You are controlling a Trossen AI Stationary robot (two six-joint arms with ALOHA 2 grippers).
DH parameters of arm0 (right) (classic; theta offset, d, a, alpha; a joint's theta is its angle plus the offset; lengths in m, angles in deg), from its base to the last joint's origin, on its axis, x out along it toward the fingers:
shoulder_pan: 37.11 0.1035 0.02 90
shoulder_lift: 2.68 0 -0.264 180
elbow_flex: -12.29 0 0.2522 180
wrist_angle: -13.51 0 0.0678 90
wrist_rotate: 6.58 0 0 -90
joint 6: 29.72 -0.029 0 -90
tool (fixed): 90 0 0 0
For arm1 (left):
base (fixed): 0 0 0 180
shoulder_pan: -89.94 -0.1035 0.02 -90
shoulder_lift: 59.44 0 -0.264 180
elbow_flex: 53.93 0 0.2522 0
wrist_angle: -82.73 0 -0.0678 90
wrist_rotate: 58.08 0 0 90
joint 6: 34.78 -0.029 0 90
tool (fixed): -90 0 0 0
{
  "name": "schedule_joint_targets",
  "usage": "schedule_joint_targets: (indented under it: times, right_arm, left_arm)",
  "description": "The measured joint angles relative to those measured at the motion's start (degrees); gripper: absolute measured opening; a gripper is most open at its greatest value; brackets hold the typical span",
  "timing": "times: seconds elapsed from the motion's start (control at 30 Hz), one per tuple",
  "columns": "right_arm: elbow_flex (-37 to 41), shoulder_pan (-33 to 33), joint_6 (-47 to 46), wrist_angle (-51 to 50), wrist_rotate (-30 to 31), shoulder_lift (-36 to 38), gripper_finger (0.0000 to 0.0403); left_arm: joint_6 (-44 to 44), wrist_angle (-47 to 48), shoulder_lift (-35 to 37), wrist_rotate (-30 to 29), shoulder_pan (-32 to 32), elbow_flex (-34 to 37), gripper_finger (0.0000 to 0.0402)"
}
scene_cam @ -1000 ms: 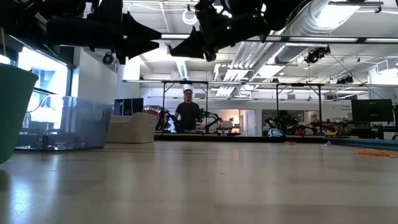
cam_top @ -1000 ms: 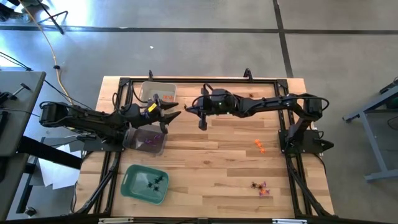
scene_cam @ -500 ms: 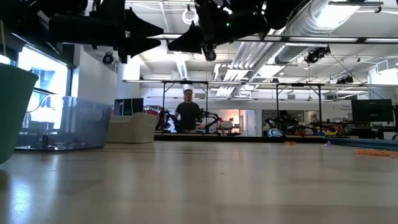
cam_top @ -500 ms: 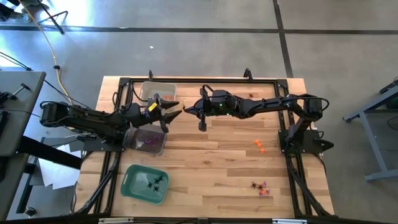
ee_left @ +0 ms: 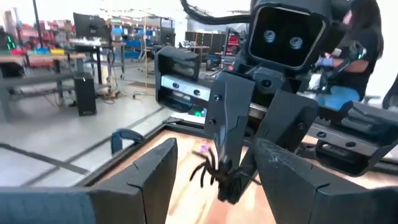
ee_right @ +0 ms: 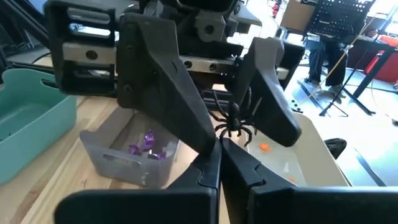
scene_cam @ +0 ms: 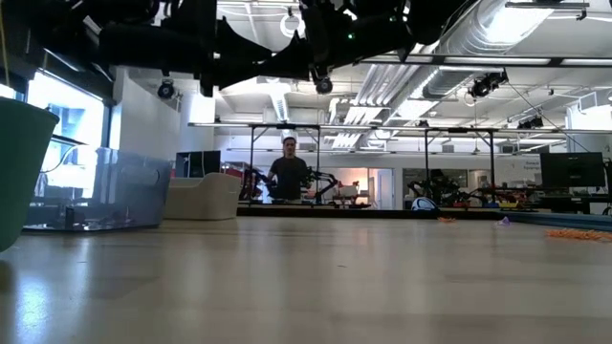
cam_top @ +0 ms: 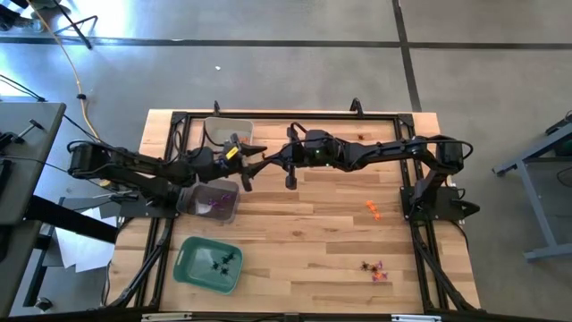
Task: Sort Halloween decoration
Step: Put the top right black spider into the green bin
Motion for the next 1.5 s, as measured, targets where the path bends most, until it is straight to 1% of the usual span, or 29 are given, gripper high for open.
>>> schedule_joint_targets:
  times: [0.1,0.2,0.3,0.4,0.43,0.47,0.7,0.83,0.93,1.1,1.2,1.3,1.4,1.5]
  right_arm:
    - [0.00,0.00,0.00,-0.01,0.00,0.00,0.0000]
    - [0.00,0.04,0.00,0.11,-0.11,0.00,0.0000]
    - [0.00,0.04,0.00,0.10,-0.26,0.00,0.0000]
    - [0.00,0.04,0.00,0.05,-0.20,0.00,0.0000]
    - [0.00,0.04,0.00,0.00,-0.20,0.00,0.0000]
    - [0.00,0.04,0.00,0.00,-0.17,0.00,0.0000]
    - [0.00,-0.04,0.00,0.03,0.16,0.00,0.0000]
    - [0.00,-0.22,0.02,-0.24,5.36,0.02,0.0009]
    - [0.00,-1.17,-0.34,-1.98,6.25,0.02,0.0034]
    - [-0.02,-2.36,-1.58,-4.12,6.31,0.02,0.0099]
    - [-0.02,-2.65,-1.55,-6.72,9.23,0.42,0.0128]
    - [-0.04,-2.98,-1.74,-10.86,12.13,1.42,0.0140]
    - [-0.04,-3.15,-1.75,-14.61,12.93,2.07,0.0142]
    - [-0.04,-3.15,-1.75,-16.52,12.92,2.34,0.0142]
  left_arm:
    - [-1.92,0.08,-0.02,0.05,0.00,-0.35,0.0186]
    - [-2.71,0.80,0.68,0.62,-0.06,-0.37,0.0152]
    - [-2.69,1.45,1.13,1.49,-0.04,-0.37,0.0102]
    - [-1.87,2.19,1.32,1.86,-0.04,-0.37,0.0037]
    - [-1.83,2.25,1.32,1.86,-0.07,-0.37,0.0019]
    - [-1.81,2.26,1.32,1.80,-0.10,-0.37,0.0010]
    - [-1.79,2.08,1.32,1.40,-0.07,-0.37,0.0003]
    - [-1.79,1.86,1.32,1.08,-0.11,-0.37,0.0002]
    - [-1.79,1.88,1.32,1.35,-0.07,-0.37,0.0001]
    - [-1.79,1.88,1.32,1.36,-0.09,-0.37,0.0001]
    - [-2.21,2.50,1.45,1.36,-0.07,-0.37,0.0001]
    - [1.62,8.35,3.81,1.38,0.06,-0.37,0.0001]
    - [10.43,19.84,8.14,2.20,1.30,-0.37,0.0000]
    - [18.67,30.94,13.37,5.75,4.77,-0.33,0.0000]
